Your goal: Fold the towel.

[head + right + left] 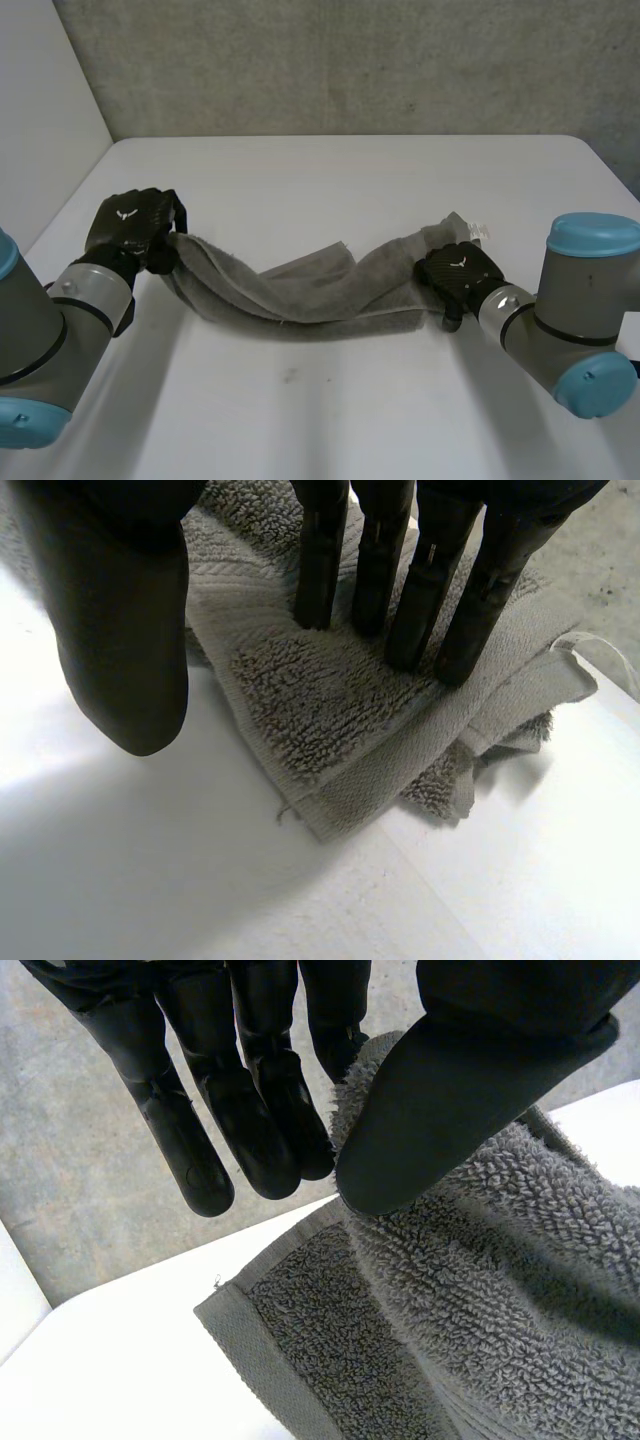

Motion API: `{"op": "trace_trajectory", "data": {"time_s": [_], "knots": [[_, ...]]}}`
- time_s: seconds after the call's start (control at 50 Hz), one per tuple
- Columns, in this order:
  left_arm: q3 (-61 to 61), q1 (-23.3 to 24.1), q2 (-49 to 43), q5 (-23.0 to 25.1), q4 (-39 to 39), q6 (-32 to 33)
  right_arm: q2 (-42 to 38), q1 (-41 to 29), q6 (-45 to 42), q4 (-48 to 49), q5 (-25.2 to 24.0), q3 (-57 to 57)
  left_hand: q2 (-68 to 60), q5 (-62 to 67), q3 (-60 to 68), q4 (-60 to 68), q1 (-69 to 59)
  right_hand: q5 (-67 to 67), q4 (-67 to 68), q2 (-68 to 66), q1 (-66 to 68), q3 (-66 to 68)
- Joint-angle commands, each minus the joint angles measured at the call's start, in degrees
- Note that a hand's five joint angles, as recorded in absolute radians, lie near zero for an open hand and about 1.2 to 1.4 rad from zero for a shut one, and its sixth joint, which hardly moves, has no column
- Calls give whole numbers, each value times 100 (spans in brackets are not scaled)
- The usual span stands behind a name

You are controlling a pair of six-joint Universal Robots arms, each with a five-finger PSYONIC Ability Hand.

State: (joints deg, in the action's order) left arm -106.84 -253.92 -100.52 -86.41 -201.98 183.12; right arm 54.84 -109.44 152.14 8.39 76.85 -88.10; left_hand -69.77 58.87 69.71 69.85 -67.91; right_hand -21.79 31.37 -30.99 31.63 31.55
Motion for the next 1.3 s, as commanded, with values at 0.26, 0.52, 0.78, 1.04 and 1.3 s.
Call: {"op": "trace_trajectory", "data": {"time_s": [0.26, 0.52, 0.78, 1.04, 1.3], "knots": [[-3, 0, -20, 1, 1, 5, -413, 2, -9, 5, 93, 513, -1023, 1113, 1029, 1015, -1209, -1396, 1437, -1476, 1411, 1420], [-3, 0, -29, 1, 1, 5, -465, -69, 35, 5, 93, 794, -1023, 1113, 1029, 1015, -1209, -2758, 2800, -2838, 2774, 2782], [-3, 0, -29, 1, 9, 5, -606, -69, 88, -39, 119, 1032, -1023, 1113, 1029, 1015, -1209, -4821, 4863, -4901, 4837, 4845], [85, -44, 771, 10, 106, 101, 1574, 19, 44, -1164, 154, 1067, -1023, 1113, 1029, 1015, -1209, -4821, 4863, -4901, 4837, 4845], [1409, -53, 2704, -8, 1694, 1367, 3270, 441, -53, -4167, 58, 3279, -1023, 1113, 1029, 1015, -1209, -4821, 4863, -4901, 4837, 4845]]}}
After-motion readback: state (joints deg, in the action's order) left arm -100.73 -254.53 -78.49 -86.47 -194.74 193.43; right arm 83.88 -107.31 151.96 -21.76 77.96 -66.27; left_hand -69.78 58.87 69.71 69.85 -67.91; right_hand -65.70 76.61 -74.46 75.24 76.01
